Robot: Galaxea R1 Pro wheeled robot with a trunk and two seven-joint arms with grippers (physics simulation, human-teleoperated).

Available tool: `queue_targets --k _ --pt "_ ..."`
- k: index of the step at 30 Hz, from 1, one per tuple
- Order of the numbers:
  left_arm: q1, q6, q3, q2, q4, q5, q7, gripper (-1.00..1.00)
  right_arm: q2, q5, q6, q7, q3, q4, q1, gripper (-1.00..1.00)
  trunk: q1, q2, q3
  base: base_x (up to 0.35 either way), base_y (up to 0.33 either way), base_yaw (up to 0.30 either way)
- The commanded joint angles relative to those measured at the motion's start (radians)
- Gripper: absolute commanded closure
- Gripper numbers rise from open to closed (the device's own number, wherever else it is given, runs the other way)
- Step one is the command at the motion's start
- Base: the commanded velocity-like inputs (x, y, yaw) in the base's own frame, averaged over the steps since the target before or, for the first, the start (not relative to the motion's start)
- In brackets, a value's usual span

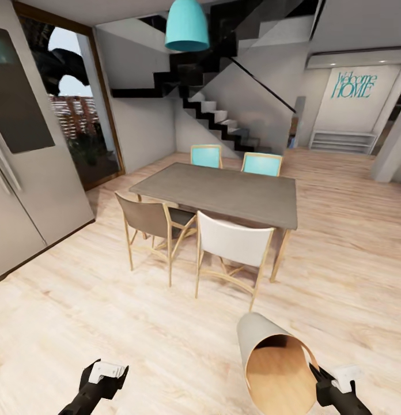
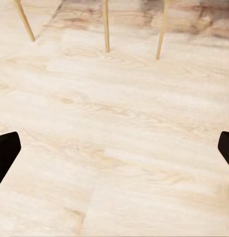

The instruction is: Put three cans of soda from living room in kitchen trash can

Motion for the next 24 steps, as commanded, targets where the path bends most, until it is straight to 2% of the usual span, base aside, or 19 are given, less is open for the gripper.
queue_targets --k 1,24 --pt "0.000 0.000 0.000 0.000 0.000 0.000 0.000 -1.00 0.001 -0.012 0.001 0.007 0.000 -0.002 0.000 1.00 0.000 0.000 0.000 0.000 -0.289 -0.224" --pt "0.000 -0.002 0.000 0.000 0.001 0.000 0.000 -1.00 0.000 -0.012 0.000 0.007 0.000 -0.002 0.000 1.00 0.000 0.000 -0.012 0.000 -0.289 -0.224"
